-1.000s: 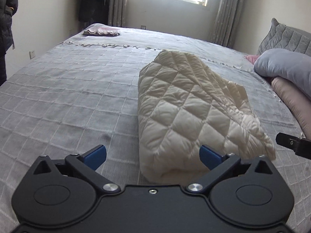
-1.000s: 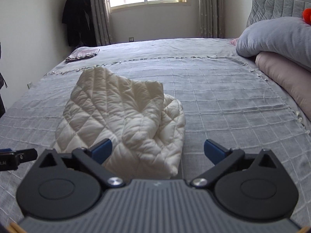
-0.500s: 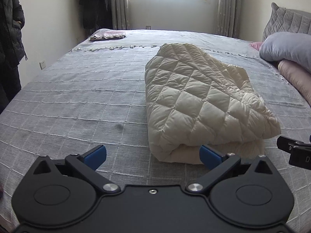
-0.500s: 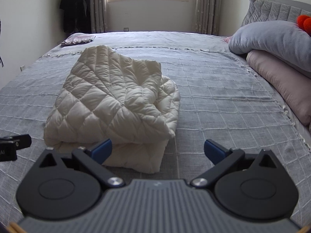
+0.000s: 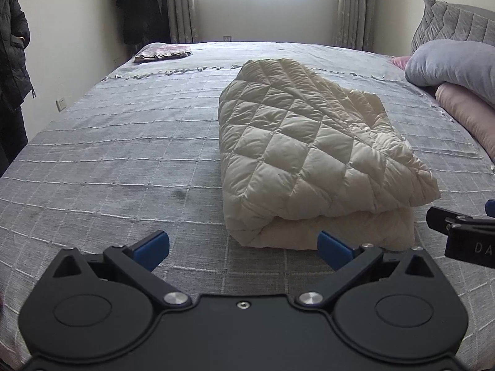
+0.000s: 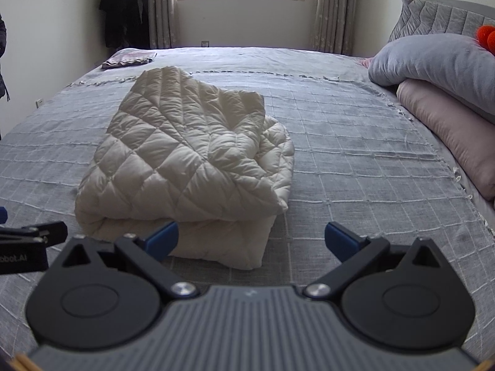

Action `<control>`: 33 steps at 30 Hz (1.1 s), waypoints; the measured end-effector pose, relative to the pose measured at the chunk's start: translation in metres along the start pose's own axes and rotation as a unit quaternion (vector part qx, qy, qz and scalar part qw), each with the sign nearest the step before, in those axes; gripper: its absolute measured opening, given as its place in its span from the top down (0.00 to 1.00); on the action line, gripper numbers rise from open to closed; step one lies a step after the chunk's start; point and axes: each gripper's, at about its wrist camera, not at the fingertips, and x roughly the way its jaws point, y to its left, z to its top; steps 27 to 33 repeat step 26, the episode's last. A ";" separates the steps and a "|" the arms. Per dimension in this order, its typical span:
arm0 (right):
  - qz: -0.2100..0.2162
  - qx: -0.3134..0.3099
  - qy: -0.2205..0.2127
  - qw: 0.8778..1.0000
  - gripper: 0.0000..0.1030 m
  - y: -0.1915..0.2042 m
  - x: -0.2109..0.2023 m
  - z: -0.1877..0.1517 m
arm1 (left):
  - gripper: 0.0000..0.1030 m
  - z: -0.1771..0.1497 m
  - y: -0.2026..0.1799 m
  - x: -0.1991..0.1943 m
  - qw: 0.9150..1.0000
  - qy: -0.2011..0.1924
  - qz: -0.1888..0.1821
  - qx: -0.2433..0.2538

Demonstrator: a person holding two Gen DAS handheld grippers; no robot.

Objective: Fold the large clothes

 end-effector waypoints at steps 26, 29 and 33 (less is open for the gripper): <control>-0.005 -0.002 0.010 1.000 0.00 0.003 0.011 -0.006 | 0.00 -0.006 -0.001 0.012 0.999 0.023 -0.025 -0.005; -0.005 -0.002 0.010 1.000 0.00 0.003 0.011 -0.006 | 0.00 -0.006 -0.001 0.012 0.999 0.023 -0.025 -0.005; -0.005 -0.002 0.010 1.000 0.00 0.003 0.011 -0.006 | 0.00 -0.006 -0.001 0.012 0.999 0.023 -0.025 -0.005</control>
